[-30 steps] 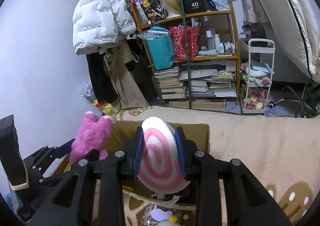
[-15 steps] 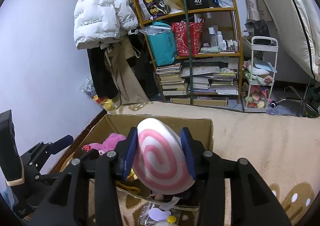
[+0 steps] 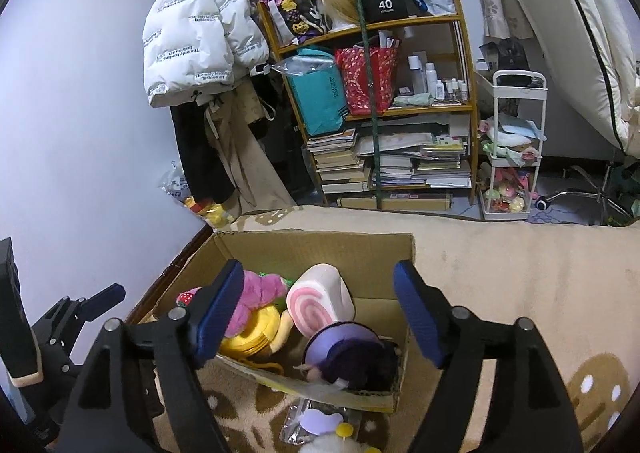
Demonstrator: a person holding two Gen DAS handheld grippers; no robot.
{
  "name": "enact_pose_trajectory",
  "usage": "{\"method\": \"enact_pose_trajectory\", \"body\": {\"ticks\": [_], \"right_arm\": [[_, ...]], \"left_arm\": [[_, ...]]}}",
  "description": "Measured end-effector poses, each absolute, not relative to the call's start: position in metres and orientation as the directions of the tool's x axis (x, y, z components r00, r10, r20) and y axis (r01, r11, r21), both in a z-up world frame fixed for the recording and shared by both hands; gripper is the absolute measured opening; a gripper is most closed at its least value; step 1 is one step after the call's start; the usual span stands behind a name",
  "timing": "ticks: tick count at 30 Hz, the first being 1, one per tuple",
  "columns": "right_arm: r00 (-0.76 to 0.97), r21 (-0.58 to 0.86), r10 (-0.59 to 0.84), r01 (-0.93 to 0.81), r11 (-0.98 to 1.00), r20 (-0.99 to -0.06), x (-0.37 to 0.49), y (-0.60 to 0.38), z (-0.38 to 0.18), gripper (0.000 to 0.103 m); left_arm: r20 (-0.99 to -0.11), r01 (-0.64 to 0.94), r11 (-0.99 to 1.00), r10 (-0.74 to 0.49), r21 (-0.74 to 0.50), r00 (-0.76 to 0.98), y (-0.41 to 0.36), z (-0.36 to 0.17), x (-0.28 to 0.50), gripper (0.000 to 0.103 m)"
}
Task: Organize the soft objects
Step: 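Open both tools to drop the pink plush and swirl cushion into the box, then move the left tool to the clear bag while the right tool approaches the white chick plush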
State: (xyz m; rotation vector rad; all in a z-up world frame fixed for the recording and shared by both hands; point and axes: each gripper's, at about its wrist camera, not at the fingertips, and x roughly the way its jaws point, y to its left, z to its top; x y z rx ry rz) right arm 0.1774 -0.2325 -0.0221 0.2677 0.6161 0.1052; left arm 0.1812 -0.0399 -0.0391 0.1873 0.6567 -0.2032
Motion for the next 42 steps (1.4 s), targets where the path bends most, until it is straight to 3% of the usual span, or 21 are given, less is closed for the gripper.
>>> {"method": "enact_pose_trajectory", "body": {"ticks": [3,7,23,42], "right_arm": [[0.809,0.268,0.155,0.003,0.963,-0.567,0.169,-0.236,-0.018,0.094],[0.807,0.276,0.144,0.024,0.961,-0.572,0.16,-0.239,-0.013,0.099],[0.747,0.283,0.113,0.104,0.953,-0.655,0.118,-0.248,-0.026,0.1],[0.625,0.246,0.114,0.128,0.961,-0.772,0.117,-0.237,-0.069,0.1]], "left_arm": [[-0.632,0.241,0.966,-0.127,0.098,0.765,-0.037,-0.037,0.176,0.094],[-0.648,0.257,0.961,-0.133,0.1,0.75,-0.038,-0.032,0.165,0.094],[-0.695,0.299,0.951,-0.16,0.083,0.701,-0.036,-0.032,0.126,0.094],[-0.781,0.318,0.948,-0.203,-0.006,0.591,-0.033,-0.067,0.148,0.094]]}}
